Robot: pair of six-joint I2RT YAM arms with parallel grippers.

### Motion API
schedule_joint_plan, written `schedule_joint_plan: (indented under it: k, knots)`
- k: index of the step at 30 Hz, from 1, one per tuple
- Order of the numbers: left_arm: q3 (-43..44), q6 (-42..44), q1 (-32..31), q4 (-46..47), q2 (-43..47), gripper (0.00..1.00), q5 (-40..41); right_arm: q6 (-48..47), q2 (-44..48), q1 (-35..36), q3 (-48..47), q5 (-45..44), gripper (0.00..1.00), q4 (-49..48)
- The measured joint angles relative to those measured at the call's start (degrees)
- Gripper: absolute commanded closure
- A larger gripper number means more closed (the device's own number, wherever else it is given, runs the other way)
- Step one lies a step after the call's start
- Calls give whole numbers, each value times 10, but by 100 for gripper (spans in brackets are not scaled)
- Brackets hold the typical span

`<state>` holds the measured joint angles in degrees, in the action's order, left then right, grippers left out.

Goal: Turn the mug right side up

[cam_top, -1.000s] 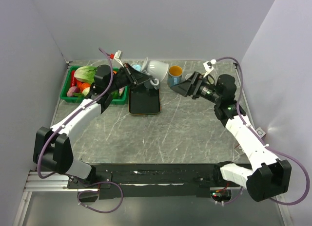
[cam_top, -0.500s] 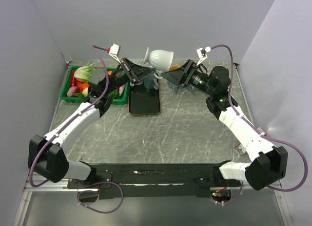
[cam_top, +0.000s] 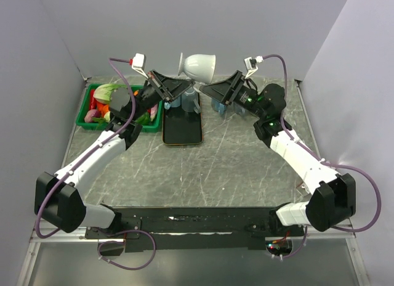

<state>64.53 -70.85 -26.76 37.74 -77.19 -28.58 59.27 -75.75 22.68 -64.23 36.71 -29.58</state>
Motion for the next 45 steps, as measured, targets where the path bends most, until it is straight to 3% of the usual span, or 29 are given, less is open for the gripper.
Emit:
schedule_joint_plan:
  k: [28, 32, 37, 41, 45]
  knots:
    - [-39, -29, -10, 80, 0, 99, 45, 59, -40, 20, 0, -8, 54, -123]
    - [-42, -28, -14, 84, 0, 99, 56, 69, -42, 21, 0, -9, 70, -139]
    - [-43, -15, -20, 83, 0, 99, 72, 85, -47, 22, 0, -9, 80, -146]
    - [-43, -5, -24, 81, 0, 99, 81, 90, -51, 22, 0, -11, 100, -150]
    - [-44, -1, -28, 81, 0, 99, 89, 91, -52, 21, 0, -12, 100, -150]
